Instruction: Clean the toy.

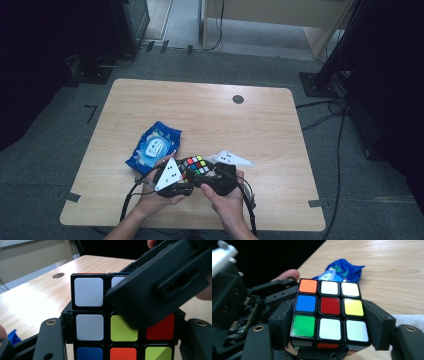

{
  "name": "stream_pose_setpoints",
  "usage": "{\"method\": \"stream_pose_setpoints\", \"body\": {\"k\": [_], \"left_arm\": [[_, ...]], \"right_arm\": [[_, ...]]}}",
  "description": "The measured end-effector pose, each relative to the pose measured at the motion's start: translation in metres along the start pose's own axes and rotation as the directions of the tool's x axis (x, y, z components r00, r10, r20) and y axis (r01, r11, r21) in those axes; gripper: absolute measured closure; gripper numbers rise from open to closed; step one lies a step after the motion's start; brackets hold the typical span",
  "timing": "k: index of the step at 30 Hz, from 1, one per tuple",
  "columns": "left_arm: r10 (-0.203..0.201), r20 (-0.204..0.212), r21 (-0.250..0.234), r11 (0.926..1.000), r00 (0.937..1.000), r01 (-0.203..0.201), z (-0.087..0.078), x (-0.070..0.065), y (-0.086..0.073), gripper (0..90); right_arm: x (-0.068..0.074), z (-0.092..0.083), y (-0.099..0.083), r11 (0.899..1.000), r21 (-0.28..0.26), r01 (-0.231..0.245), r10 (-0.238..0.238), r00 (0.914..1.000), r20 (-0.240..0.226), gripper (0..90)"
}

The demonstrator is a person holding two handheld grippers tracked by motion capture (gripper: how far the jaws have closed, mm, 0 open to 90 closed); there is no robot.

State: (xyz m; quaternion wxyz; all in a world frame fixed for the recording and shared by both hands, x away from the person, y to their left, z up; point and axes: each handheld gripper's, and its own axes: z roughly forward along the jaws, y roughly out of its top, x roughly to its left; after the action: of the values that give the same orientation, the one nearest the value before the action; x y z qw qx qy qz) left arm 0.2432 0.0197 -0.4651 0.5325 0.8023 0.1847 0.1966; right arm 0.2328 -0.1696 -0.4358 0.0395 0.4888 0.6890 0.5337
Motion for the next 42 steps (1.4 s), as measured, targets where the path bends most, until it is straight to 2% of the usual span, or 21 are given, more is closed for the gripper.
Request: {"method": "stream_pose_setpoints", "body": {"k": [2,4,5,7,9,10,13,14,15,17,21,22,23,24,26,28,30,33,37,39,42], "left_arm": [[-0.003,-0.006,0.010,0.9999,1.0000,0.003,0.002,-0.001,0.000,33.9],[-0.012,-0.014,0.026,0.9996,0.9998,0.012,0.005,-0.003,0.001,33.9],[-0.018,-0.021,0.038,0.9991,0.9996,0.019,0.006,-0.003,0.001,33.8],[-0.032,-0.024,0.046,0.9984,0.9992,0.033,0.008,-0.004,0.002,33.2],[-0.037,-0.021,0.047,0.9982,0.9991,0.038,0.007,-0.003,0.002,33.1],[-0.036,-0.023,0.049,0.9981,0.9991,0.037,0.007,-0.002,0.003,33.2],[-0.021,-0.030,0.040,0.9989,0.9993,0.022,0.005,-0.002,0.001,33.9],[-0.041,-0.002,0.035,0.9985,0.9991,0.041,0.004,0.001,0.001,34.0],[-0.057,0.016,0.034,0.9978,0.9982,0.056,0.003,0.003,0.001,34.0],[-0.092,0.037,0.029,0.9955,0.9951,0.091,0.002,0.008,0.000,34.0],[-0.200,0.066,0.008,0.9798,0.9776,0.200,-0.004,0.027,-0.002,34.1],[-0.243,0.080,-0.002,0.9698,0.9668,0.244,-0.007,0.033,-0.002,34.1],[-0.264,0.087,-0.007,0.9640,0.9605,0.266,-0.009,0.037,-0.002,34.1],[-0.297,0.101,-0.015,0.9537,0.9494,0.300,-0.012,0.043,-0.002,34.1],[-0.342,0.105,-0.036,0.9372,0.9338,0.347,-0.017,0.049,-0.001,34.1],[-0.376,0.114,-0.053,0.9219,0.9195,0.384,-0.021,0.055,-0.001,34.1],[-0.398,0.114,-0.060,0.9118,0.9102,0.406,-0.023,0.059,0.000,34.1],[-0.417,0.122,-0.062,0.9026,0.9008,0.426,-0.023,0.059,0.000,34.0],[-0.433,0.135,-0.053,0.8953,0.8914,0.442,-0.021,0.055,0.002,34.0],[-0.442,0.147,-0.047,0.8902,0.8847,0.453,-0.019,0.053,0.004,34.0],[-0.437,0.150,-0.040,0.8934,0.8867,0.447,-0.018,0.050,0.005,34.0]], "right_arm": [[0.002,0.000,0.000,1.000,0.006,0.030,-0.030,0.9993,0.025,33.3],[0.008,0.001,-0.002,0.995,0.009,0.095,-0.095,0.9916,0.087,34.1],[0.012,0.002,-0.003,0.990,0.011,0.140,-0.140,0.9819,0.127,34.2],[0.020,0.004,-0.006,0.974,0.023,0.226,-0.226,0.9531,0.201,34.3],[0.023,0.005,-0.006,0.964,0.030,0.265,-0.264,0.9359,0.233,34.3],[0.024,0.005,-0.006,0.963,0.034,0.269,-0.269,0.9339,0.236,34.3],[0.022,0.007,-0.003,0.964,0.053,0.262,-0.267,0.9429,0.199,34.0],[0.020,0.007,-0.002,0.966,0.045,0.253,-0.257,0.9494,0.181,32.9],[0.016,0.004,0.000,0.974,0.021,0.224,-0.225,0.9656,0.131,29.6],[0.011,-0.002,0.005,0.985,-0.025,0.172,-0.170,0.9835,0.062,25.2],[-0.001,-0.019,0.011,0.981,-0.137,0.137,-0.133,0.9905,0.035,22.6],[-0.003,-0.021,0.010,0.979,-0.155,0.135,-0.130,0.9907,0.042,22.8],[-0.007,-0.024,0.008,0.975,-0.176,0.136,-0.129,0.9904,0.050,23.1],[-0.010,-0.024,0.005,0.973,-0.185,0.141,-0.132,0.9895,0.059,23.3],[-0.015,-0.023,-0.002,0.968,-0.189,0.166,-0.152,0.9847,0.085,24.0],[-0.019,-0.020,-0.010,0.964,-0.190,0.186,-0.173,0.9815,0.083,24.1],[-0.019,-0.015,-0.017,0.960,-0.186,0.211,-0.204,0.9772,0.060,24.1],[-0.008,-0.003,-0.023,0.947,-0.166,0.276,-0.276,0.9608,0.021,19.8],[0.010,0.013,-0.031,0.929,-0.132,0.345,-0.342,0.9387,0.040,15.3],[0.014,0.019,-0.033,0.924,-0.131,0.359,-0.354,0.9334,0.060,15.4],[0.016,0.021,-0.034,0.923,-0.145,0.357,-0.348,0.9339,0.080,17.5]]}}
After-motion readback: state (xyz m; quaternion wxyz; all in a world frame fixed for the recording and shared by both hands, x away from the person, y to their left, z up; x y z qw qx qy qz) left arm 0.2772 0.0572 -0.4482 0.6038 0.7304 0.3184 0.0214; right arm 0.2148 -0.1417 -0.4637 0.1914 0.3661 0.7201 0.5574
